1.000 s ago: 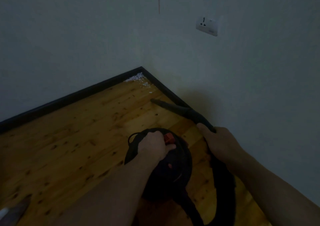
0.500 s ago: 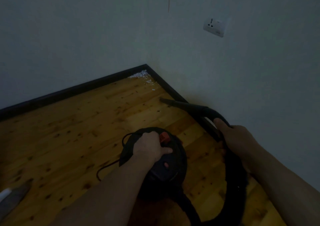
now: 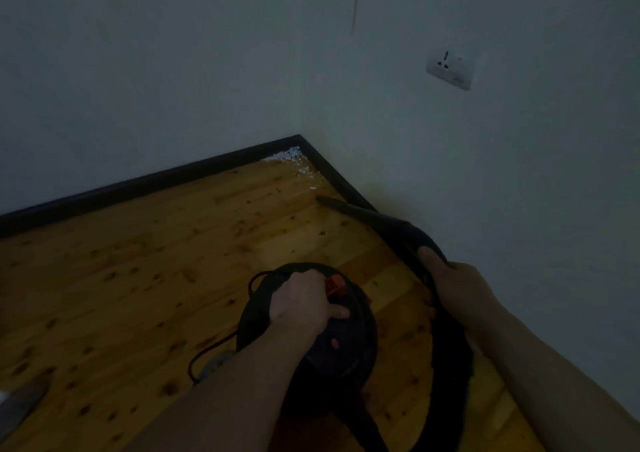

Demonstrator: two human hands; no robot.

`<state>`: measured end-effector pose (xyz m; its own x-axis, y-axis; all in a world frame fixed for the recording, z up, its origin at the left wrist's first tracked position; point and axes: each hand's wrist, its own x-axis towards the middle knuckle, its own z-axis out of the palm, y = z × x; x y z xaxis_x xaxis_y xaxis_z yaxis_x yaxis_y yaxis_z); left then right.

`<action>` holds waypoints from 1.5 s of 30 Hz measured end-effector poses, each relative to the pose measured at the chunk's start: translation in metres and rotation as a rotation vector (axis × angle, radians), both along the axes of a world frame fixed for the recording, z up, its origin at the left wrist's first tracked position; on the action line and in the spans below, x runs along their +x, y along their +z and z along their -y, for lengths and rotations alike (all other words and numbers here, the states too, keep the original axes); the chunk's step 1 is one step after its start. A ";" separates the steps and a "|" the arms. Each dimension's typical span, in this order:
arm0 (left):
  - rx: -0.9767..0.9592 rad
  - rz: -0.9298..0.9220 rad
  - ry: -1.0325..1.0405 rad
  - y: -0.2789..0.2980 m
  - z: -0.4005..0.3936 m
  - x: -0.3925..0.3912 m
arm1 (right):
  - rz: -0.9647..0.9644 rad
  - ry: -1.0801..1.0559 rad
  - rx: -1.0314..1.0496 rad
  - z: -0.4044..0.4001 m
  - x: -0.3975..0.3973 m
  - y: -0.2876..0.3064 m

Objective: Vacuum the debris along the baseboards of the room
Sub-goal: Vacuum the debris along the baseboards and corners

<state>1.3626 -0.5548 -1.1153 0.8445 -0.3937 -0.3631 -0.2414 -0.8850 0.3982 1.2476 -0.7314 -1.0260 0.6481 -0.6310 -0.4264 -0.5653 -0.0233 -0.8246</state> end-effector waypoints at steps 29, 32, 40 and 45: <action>-0.038 0.015 0.013 -0.003 0.022 0.151 | 0.049 0.025 0.035 0.020 0.165 -0.049; -0.053 0.017 0.019 -0.005 0.019 0.164 | 0.045 0.052 0.031 0.016 0.183 -0.054; -0.054 0.037 0.017 -0.004 0.005 0.191 | 0.066 0.053 0.135 -0.003 0.226 -0.063; -0.063 0.045 0.068 -0.007 -0.011 0.213 | 0.066 0.077 0.166 -0.010 0.244 -0.073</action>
